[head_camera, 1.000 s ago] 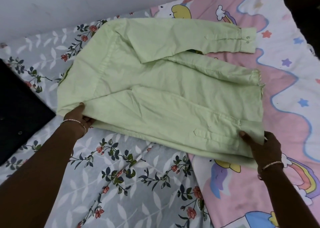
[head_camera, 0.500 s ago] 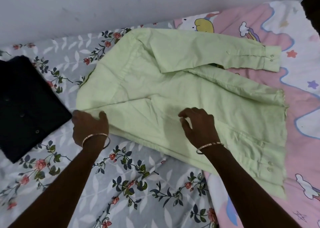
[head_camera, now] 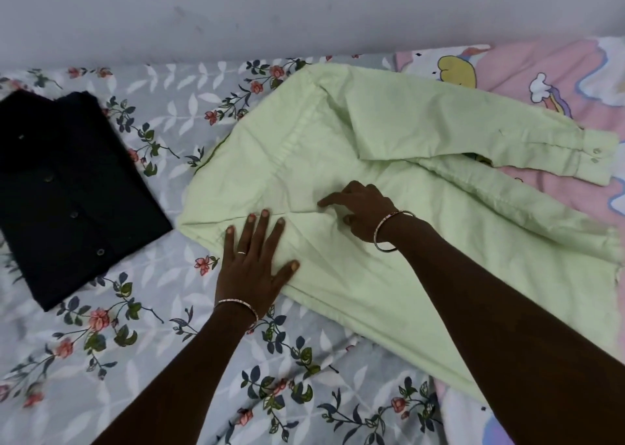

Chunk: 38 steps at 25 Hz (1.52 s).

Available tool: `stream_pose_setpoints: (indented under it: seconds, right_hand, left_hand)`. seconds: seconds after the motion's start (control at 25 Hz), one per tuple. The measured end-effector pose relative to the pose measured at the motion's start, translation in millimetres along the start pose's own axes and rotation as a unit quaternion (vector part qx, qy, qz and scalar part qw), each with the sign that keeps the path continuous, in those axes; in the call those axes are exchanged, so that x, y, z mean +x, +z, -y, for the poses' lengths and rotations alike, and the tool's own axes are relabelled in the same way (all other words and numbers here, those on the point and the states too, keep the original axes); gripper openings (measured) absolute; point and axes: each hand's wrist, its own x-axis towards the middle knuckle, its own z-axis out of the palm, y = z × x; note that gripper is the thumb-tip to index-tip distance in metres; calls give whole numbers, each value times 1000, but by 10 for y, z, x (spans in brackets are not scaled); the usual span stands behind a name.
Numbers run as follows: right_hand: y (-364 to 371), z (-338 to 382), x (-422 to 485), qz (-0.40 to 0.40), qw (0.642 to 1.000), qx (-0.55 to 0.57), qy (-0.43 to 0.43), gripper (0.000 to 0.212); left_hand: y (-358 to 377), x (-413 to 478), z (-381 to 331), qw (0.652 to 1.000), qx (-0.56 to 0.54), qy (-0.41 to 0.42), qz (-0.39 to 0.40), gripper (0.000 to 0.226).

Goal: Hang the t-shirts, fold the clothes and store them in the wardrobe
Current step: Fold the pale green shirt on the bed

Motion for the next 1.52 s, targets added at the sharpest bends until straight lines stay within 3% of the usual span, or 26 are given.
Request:
stream_pose_setpoints:
  seconds: [0.12, 0.24, 0.36, 0.48, 0.68, 0.76, 0.88, 1.0, 1.12, 1.24, 1.36, 1.52]
  right_hand:
    - [-13, -61, 47, 39, 998, 43, -20, 36]
    - [-51, -147, 19, -6, 998, 65, -3, 13]
    - [-39, -285, -53, -58, 995, 66, 52, 47]
    - [27, -376, -73, -81, 990, 77, 87, 54]
    - [169, -252, -146, -202, 970, 102, 89, 34]
    - [329, -220, -256, -264, 957, 92, 75, 35]
    - [524, -290, -419, -297, 953, 11, 62, 33]
    - [487, -544, -613, -331, 936, 0, 122, 23]
    - [355, -887, -889, -363, 913, 47, 181, 19]
    - [265, -1278, -1221, -367, 908, 91, 180, 19]
    - [122, -1693, -1539, -404, 894, 34, 193, 33]
    - [-166, -2231, -1799, -390, 884, -75, 247, 73]
  left_hand:
    - [-94, 4, -5, 999, 17, 0, -38, 77]
    - [-165, 96, 214, 998, 20, -19, -53, 72]
    - [-131, 169, 482, 999, 48, 12, -22, 70]
    - [-103, 192, 575, 997, 66, 37, -11, 71]
    - [-222, 102, 121, 996, -17, -50, -73, 63]
    - [-232, 41, -202, 994, -74, -7, -81, 61]
    - [-113, 8, -465, 995, -81, 57, -25, 62]
    - [-50, 29, -505, 997, -71, 5, 12, 61]
    - [-146, 79, -648, 992, -115, -45, -10, 58]
    - [-271, 159, -947, 985, -152, -55, -57, 50]
    - [-337, 289, -1366, 982, -173, -28, -67, 45]
    - [-345, 468, -1961, 979, -198, 2, -51, 44]
